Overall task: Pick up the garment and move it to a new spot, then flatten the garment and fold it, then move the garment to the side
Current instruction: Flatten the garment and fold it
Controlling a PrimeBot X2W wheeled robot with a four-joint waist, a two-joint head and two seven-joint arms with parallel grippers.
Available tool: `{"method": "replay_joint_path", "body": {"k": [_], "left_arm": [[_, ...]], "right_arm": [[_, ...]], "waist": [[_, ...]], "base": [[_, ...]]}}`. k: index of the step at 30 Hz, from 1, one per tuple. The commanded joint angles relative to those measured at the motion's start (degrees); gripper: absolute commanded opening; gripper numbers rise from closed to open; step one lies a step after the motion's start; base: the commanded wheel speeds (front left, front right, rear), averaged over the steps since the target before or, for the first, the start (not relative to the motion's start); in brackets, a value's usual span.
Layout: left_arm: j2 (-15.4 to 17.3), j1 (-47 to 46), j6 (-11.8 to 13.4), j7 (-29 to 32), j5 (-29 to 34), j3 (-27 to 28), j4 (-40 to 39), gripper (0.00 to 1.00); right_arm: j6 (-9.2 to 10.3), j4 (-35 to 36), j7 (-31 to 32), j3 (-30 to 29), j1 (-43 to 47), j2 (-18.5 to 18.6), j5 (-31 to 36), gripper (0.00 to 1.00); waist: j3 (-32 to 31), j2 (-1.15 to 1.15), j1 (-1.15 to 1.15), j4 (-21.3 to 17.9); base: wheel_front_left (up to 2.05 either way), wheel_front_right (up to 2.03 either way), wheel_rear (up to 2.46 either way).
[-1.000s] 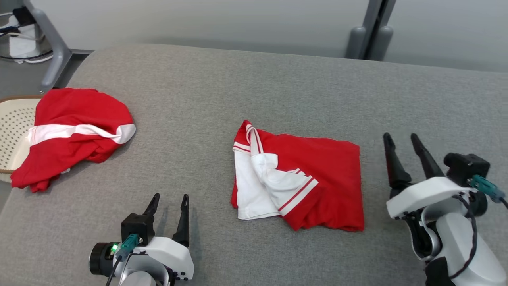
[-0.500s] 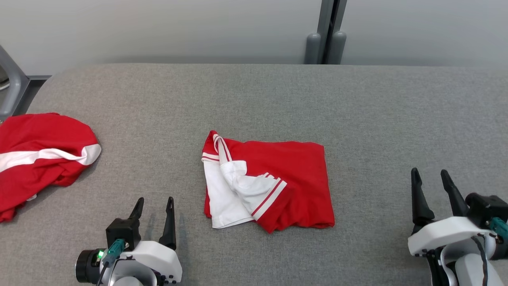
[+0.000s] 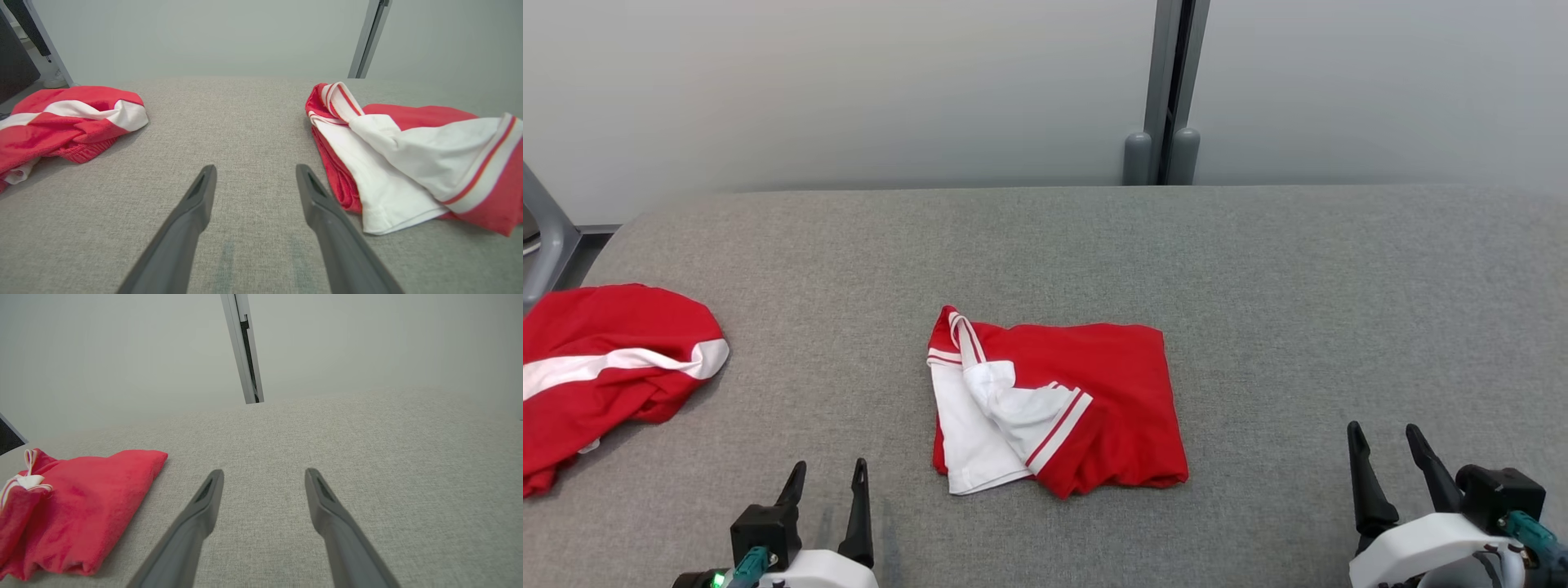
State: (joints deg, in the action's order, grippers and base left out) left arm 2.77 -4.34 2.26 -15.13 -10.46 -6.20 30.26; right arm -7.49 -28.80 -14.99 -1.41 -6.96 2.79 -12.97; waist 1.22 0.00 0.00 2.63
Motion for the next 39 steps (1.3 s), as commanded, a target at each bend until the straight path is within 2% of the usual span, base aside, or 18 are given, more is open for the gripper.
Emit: {"method": "replay_joint_path", "body": {"k": [1, 10, 23, 29, 30, 31, 33, 34, 39], "left_arm": [[0.26, 0.40, 0.19, 0.00, 0.46, 0.29, -0.40, 1.00], [0.26, -0.79, -0.04, 0.00, -0.04, -0.74, -1.40, 1.00], [0.27, -2.41, -0.36, 0.00, -1.38, -3.18, -0.24, 1.00], [0.25, -2.43, -0.25, 0.00, -1.73, -3.93, -0.47, 1.00], [0.25, -2.43, -0.24, 0.00, -1.84, -4.11, -0.53, 1.00], [0.26, -2.47, -0.15, 0.00, -1.99, -4.14, -0.60, 1.00], [0.25, -2.63, 0.09, 0.00, -2.26, -4.41, -0.70, 1.00], [0.26, -2.67, 0.12, 0.00, -2.29, -4.42, -0.77, 1.00], [0.26, -2.64, 0.26, 0.00, -2.69, -4.29, -0.93, 1.00]], "right_arm": [[0.00, -0.12, -0.25, 0.10, 0.48, 0.29, -0.10, 1.00], [0.00, -0.05, -0.25, 2.61, -0.39, 0.26, -0.16, 1.00], [0.00, -2.24, -0.26, 22.17, -6.91, 0.35, -9.11, 1.00], [0.00, -4.73, -0.25, 26.46, -9.86, 0.37, -12.61, 1.00], [0.00, -5.23, -0.26, 26.85, -10.36, 0.34, -13.00, 0.96], [0.00, -5.85, -0.26, 27.22, -10.86, 0.34, -13.32, 0.84], [0.00, -6.72, -0.26, 27.86, -11.65, 0.34, -13.71, 0.31], [0.00, -6.68, -0.26, 28.18, -12.08, 0.34, -13.77, 0.00], [0.00, -6.10, -0.26, 32.20, -13.15, 0.32, -13.71, 0.00]], "waist": [[-0.18, 0.00, 0.00, -0.12], [1.61, 0.00, 0.00, 1.08], [4.59, 0.00, 0.00, 8.37], [5.40, 0.00, 0.00, 11.58], [5.51, 0.00, 0.00, 12.00], [5.63, 0.00, 0.00, 12.35], [5.84, 0.00, 0.00, 12.92], [5.95, 0.00, 0.00, 13.11], [6.39, 0.00, 0.00, 13.34]], "base": [[0.00, 0.00, 0.00], [0.00, 0.00, 0.00], [0.00, 0.00, 0.00], [0.00, 0.00, 0.00], [0.00, 0.00, 0.00], [0.00, 0.00, 0.00], [0.00, 0.00, 0.00], [0.00, 0.00, 0.00], [0.00, 0.00, 0.00]]}}
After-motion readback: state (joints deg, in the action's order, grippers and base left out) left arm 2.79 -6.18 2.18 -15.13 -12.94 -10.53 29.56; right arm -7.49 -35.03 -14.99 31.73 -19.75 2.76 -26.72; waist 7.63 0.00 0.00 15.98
